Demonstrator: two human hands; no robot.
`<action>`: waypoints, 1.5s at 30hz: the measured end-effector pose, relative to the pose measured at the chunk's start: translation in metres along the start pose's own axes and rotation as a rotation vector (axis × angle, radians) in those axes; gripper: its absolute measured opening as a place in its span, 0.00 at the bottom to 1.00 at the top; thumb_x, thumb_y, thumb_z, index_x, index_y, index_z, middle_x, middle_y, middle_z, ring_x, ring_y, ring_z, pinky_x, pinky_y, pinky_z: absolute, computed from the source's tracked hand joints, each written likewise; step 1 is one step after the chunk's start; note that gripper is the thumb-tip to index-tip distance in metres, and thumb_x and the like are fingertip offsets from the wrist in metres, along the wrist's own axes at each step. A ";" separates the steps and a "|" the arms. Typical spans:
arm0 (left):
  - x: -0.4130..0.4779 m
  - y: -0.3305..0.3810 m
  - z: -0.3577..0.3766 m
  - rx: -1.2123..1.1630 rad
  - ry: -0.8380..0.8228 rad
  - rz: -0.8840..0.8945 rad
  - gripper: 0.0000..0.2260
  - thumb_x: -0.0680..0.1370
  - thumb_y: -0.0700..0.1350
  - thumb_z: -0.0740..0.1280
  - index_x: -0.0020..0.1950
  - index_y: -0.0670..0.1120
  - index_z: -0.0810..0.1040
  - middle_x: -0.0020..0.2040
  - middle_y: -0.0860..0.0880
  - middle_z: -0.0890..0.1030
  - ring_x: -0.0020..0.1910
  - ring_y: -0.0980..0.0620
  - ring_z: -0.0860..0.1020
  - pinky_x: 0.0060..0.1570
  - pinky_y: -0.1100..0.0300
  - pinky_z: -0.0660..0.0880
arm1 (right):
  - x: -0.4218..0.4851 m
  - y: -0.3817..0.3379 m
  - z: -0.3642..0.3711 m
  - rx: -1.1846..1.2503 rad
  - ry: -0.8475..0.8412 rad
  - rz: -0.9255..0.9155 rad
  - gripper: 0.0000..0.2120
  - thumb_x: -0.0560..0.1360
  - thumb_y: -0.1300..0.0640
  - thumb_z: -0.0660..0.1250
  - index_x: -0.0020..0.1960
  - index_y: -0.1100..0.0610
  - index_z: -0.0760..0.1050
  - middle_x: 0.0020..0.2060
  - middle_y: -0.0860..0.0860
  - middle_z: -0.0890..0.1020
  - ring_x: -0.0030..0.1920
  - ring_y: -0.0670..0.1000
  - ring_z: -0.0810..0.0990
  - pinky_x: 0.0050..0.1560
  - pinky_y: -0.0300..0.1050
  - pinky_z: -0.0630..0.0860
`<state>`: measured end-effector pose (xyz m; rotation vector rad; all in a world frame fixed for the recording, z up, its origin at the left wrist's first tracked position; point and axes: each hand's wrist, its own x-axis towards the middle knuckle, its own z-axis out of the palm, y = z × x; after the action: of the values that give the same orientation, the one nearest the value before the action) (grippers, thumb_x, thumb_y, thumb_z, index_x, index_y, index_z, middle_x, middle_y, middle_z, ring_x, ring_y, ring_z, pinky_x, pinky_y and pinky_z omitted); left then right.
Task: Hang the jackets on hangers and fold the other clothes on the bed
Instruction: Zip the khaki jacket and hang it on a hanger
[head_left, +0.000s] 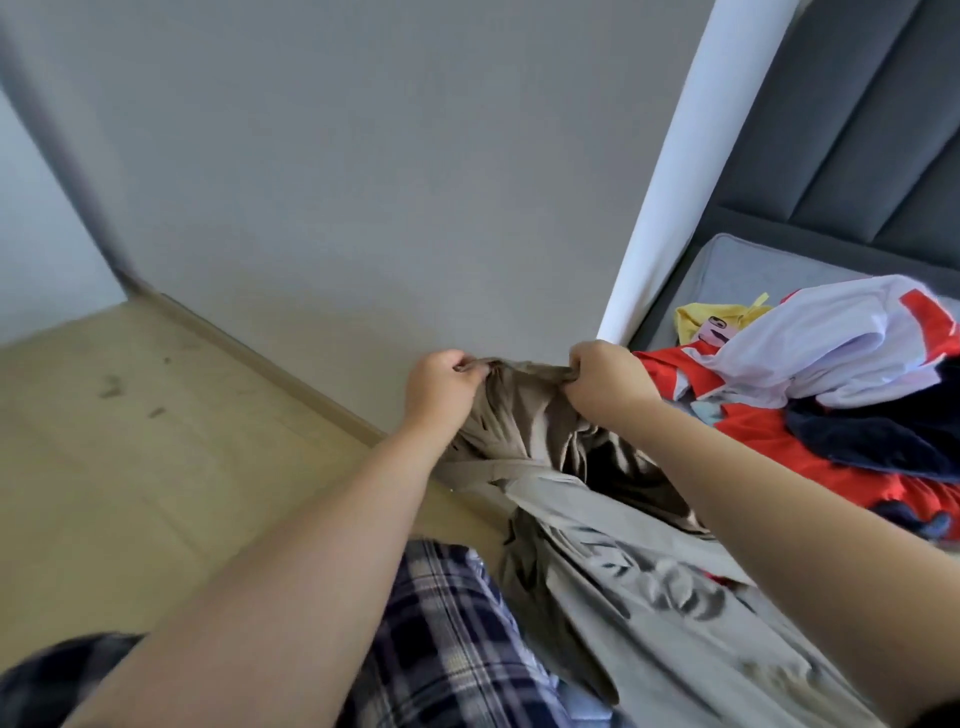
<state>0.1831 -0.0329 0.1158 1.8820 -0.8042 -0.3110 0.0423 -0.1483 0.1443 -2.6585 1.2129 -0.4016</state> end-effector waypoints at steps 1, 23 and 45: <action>0.005 0.008 -0.015 0.042 -0.029 0.041 0.07 0.74 0.44 0.71 0.41 0.41 0.81 0.39 0.42 0.82 0.41 0.45 0.78 0.37 0.60 0.68 | 0.003 -0.014 -0.005 -0.002 0.015 -0.030 0.14 0.71 0.62 0.63 0.31 0.54 0.61 0.35 0.53 0.72 0.38 0.56 0.70 0.38 0.43 0.64; 0.025 0.242 -0.344 0.619 0.380 -0.118 0.10 0.75 0.34 0.59 0.34 0.39 0.75 0.22 0.45 0.76 0.25 0.49 0.77 0.29 0.62 0.72 | 0.053 -0.248 -0.271 -0.170 0.370 -0.133 0.13 0.75 0.64 0.58 0.58 0.59 0.74 0.55 0.57 0.79 0.54 0.60 0.79 0.44 0.47 0.70; 0.031 0.195 -0.325 -0.091 -0.003 -0.299 0.19 0.84 0.39 0.52 0.62 0.23 0.69 0.63 0.30 0.74 0.62 0.41 0.76 0.54 0.57 0.76 | 0.056 -0.214 -0.235 0.943 0.037 0.211 0.12 0.78 0.68 0.58 0.36 0.64 0.66 0.25 0.61 0.76 0.14 0.54 0.73 0.13 0.43 0.71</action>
<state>0.3062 0.1289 0.4378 1.9151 -0.5000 -0.5271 0.1531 -0.0670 0.4362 -1.7108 0.9530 -0.7545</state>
